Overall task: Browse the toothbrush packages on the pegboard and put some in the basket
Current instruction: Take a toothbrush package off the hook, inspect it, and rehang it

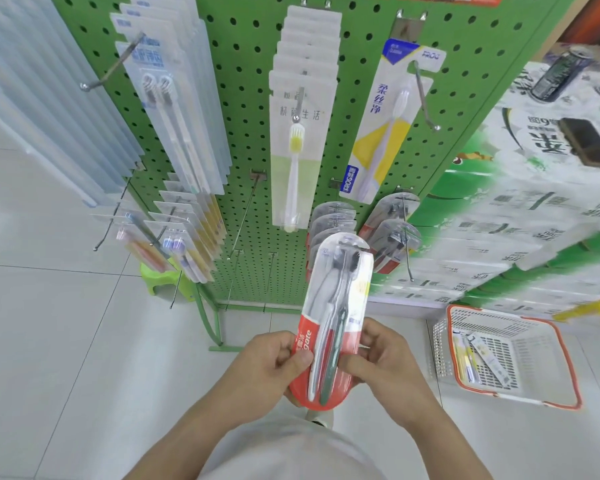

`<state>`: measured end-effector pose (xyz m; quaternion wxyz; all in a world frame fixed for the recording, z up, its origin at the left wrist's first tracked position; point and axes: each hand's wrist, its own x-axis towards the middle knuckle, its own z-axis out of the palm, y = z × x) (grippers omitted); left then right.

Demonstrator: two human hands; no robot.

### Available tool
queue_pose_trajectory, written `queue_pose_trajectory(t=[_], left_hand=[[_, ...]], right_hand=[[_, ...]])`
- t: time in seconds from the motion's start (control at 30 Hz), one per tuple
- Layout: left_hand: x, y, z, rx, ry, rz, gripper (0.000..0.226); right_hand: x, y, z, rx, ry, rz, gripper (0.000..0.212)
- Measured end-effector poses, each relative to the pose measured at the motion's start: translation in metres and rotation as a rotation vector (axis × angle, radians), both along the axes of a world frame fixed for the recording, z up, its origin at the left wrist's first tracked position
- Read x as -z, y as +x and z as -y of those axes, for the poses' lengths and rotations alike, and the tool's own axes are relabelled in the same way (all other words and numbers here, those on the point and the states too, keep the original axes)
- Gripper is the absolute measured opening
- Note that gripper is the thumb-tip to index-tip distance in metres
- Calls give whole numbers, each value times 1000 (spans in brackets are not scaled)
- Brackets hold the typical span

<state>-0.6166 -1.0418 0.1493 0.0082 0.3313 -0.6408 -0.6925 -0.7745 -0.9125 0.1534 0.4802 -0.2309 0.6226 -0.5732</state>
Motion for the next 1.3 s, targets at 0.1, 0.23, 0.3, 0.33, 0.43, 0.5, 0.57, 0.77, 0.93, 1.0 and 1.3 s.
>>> queue_pose_trajectory(t=[0.1, 0.23, 0.3, 0.33, 0.43, 0.5, 0.57, 0.77, 0.93, 1.0, 1.3], left_hand=[[4, 2, 0, -5, -32, 25, 25], [9, 1, -5, -45, -90, 45, 15], [6, 1, -10, -124, -258, 30, 32], [2, 1, -12, -163, -346, 18, 42], [-14, -1, -15, -205, -521, 5, 51], [-20, -4, -19, -190, -447, -21, 51], [-22, -8, -21, -204, -270, -75, 42], [-17, -5, -15, -192, -122, -118, 36], [-15, -5, -17, -152, 52, -157, 36], [-14, -5, -18, -115, 92, -180, 36], [-12, -6, -16, -89, 105, -191, 35]], right_hand=[[1, 2, -2, -37, 13, -22, 38], [0, 3, -4, -22, 19, -84, 42], [-1, 5, -5, -10, 36, -142, 41], [-2, 6, -5, -12, 44, -183, 41], [-7, 11, -6, -72, 52, -294, 39], [-13, 16, -6, -134, -2, -356, 31], [-15, 20, -5, -144, -73, -490, 30], [-3, 13, -1, 30, -118, -629, 36], [-8, -1, 14, 290, -85, -311, 35], [-12, -7, 18, 336, -74, -296, 31], [-16, -17, 42, 309, -60, -393, 19]])
